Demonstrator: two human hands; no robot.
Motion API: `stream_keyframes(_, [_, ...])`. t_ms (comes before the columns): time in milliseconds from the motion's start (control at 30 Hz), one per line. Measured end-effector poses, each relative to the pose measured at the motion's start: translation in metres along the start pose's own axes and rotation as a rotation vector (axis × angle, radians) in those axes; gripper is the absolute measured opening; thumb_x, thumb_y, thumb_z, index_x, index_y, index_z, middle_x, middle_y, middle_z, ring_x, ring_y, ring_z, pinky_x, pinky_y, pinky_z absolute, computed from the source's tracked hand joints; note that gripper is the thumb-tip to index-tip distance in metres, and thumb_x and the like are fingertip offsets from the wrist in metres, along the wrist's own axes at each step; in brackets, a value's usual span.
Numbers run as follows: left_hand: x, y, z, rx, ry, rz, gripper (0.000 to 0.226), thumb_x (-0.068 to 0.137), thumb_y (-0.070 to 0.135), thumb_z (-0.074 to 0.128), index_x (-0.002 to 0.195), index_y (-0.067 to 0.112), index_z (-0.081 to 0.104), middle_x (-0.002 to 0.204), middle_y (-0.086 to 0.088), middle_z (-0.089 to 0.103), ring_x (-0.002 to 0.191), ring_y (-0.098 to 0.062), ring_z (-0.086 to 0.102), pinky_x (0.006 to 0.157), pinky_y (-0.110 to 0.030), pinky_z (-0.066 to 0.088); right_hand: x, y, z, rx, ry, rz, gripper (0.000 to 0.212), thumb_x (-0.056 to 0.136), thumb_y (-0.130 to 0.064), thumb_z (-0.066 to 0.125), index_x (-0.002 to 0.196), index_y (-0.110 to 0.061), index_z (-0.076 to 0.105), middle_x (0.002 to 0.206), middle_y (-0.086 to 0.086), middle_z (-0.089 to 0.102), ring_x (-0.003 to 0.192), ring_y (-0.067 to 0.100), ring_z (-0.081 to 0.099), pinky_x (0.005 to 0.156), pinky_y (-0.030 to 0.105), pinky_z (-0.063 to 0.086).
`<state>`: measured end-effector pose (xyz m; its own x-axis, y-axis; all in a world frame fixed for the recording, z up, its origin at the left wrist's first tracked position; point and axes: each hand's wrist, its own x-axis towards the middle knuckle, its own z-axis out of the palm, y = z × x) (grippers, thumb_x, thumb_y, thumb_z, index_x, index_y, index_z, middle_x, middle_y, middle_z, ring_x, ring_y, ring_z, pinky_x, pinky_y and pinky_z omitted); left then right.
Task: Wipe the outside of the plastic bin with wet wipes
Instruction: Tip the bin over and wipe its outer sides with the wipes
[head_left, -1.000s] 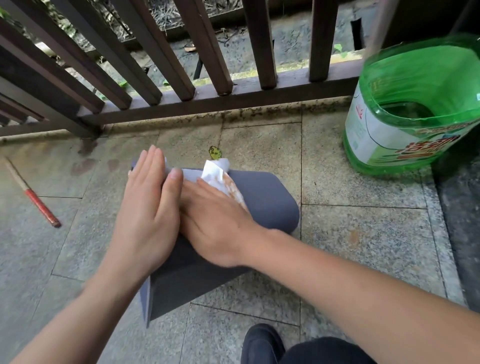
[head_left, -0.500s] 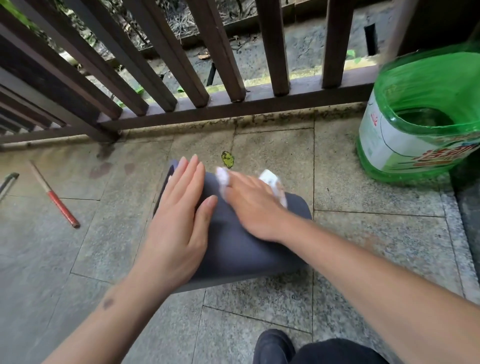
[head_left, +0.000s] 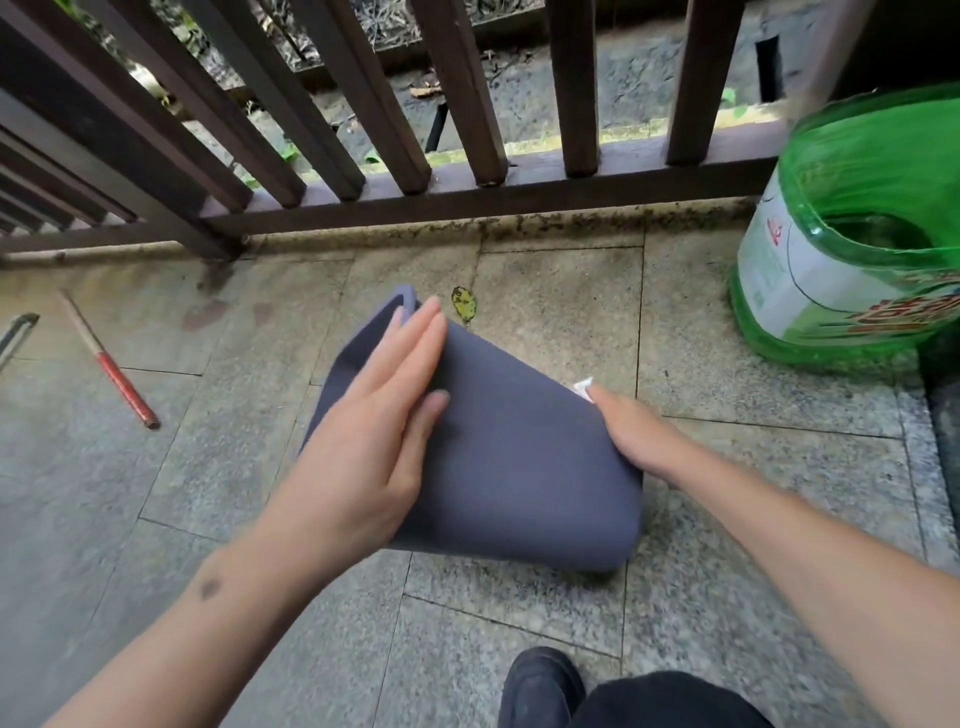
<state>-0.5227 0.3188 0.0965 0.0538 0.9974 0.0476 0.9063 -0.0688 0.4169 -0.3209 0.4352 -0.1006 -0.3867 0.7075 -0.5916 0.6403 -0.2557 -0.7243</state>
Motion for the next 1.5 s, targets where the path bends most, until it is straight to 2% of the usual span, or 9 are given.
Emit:
stream_keyframes(200, [-0.012,0.011,-0.003,0.052,-0.045,0.034,0.07,0.098,0.043,0.041,0.156,0.011,0.019,0.166,0.009,0.006,0.152,-0.011,-0.003,0.12,-0.021,0.004,-0.05,-0.057,0.027,0.074,0.23,-0.437,0.052,0.101,-0.047,0.022,0.117,-0.02,0.064,0.125,0.005,0.065,0.115,-0.003,0.053,0.104,0.02,0.03])
stream_keyframes(300, [-0.012,0.02,0.004,0.015,0.01,-0.012,0.073,0.096,0.048,0.042,0.155,0.012,0.021,0.165,0.009,0.01,0.152,-0.009,-0.004,0.119,-0.019,0.003,-0.071,-0.108,0.045,-0.034,0.189,-0.774,0.055,0.103,-0.029,0.034,0.157,-0.018,0.03,0.164,0.005,0.031,0.152,0.014,0.024,0.124,0.031,0.012])
stream_keyframes(400, [-0.012,0.014,0.007,-0.024,0.15,-0.201,0.069,0.096,0.048,0.042,0.154,0.014,0.028,0.163,0.012,0.016,0.149,0.002,-0.003,0.115,-0.008,0.002,-0.085,-0.114,0.064,-0.07,0.115,-0.906,0.058,0.107,-0.025,0.035,0.161,-0.02,0.014,0.171,-0.001,0.01,0.157,0.012,0.003,0.127,0.039,0.002])
stream_keyframes(567, [-0.009,0.005,0.006,0.068,0.198,-0.28,0.069,0.094,0.046,0.043,0.152,0.011,0.034,0.161,0.012,0.021,0.149,0.003,0.001,0.109,-0.001,0.001,-0.088,-0.024,0.069,-0.157,0.156,-0.781,0.055,0.109,-0.044,0.021,0.159,-0.038,-0.001,0.167,-0.02,-0.007,0.153,-0.003,-0.009,0.125,0.028,-0.007])
stream_keyframes(667, [-0.003,0.007,0.005,0.085,0.19,-0.291,0.07,0.093,0.048,0.043,0.152,0.012,0.032,0.162,0.012,0.02,0.149,0.003,0.0,0.106,0.002,0.0,-0.081,0.029,0.063,-0.091,0.217,-0.563,0.055,0.107,-0.042,0.021,0.157,-0.036,-0.001,0.167,-0.02,-0.006,0.153,-0.004,-0.01,0.127,0.04,0.001])
stream_keyframes(900, [0.006,0.017,0.011,0.097,0.188,-0.31,0.063,0.099,0.038,0.047,0.152,0.01,0.031,0.164,0.009,0.017,0.15,-0.001,-0.002,0.104,0.004,-0.003,-0.098,0.009,0.078,-0.171,0.241,-0.592,0.075,0.101,-0.058,0.018,0.159,-0.023,-0.013,0.167,-0.006,-0.024,0.153,0.006,-0.022,0.126,0.039,-0.008])
stream_keyframes(1133, [-0.003,0.012,0.012,0.077,0.189,-0.309,0.058,0.102,0.03,0.046,0.153,0.011,0.028,0.164,0.01,0.015,0.149,0.003,-0.005,0.104,0.004,-0.002,-0.109,-0.069,0.089,-0.289,0.235,-1.213,0.065,0.099,-0.038,0.046,0.15,0.001,0.036,0.159,0.023,0.033,0.154,0.034,0.02,0.126,0.047,0.013])
stream_keyframes(1300, [-0.018,-0.006,0.002,0.117,0.201,-0.418,0.063,0.1,0.034,0.047,0.155,0.013,0.024,0.165,0.011,0.012,0.148,0.003,-0.005,0.11,-0.006,0.0,-0.08,0.018,0.08,-0.298,0.278,-0.739,0.063,0.104,-0.053,0.009,0.159,-0.031,-0.013,0.168,-0.01,-0.02,0.155,0.005,-0.014,0.127,0.048,0.011])
stream_keyframes(1500, [-0.027,-0.019,0.0,0.136,0.245,-0.479,0.068,0.098,0.039,0.051,0.155,0.015,0.025,0.164,0.013,0.014,0.146,0.007,-0.003,0.105,-0.003,0.0,-0.06,0.048,0.086,-0.051,0.346,-0.569,0.065,0.104,-0.053,0.013,0.159,-0.031,-0.014,0.168,-0.014,-0.019,0.155,0.007,-0.014,0.127,0.032,-0.002])
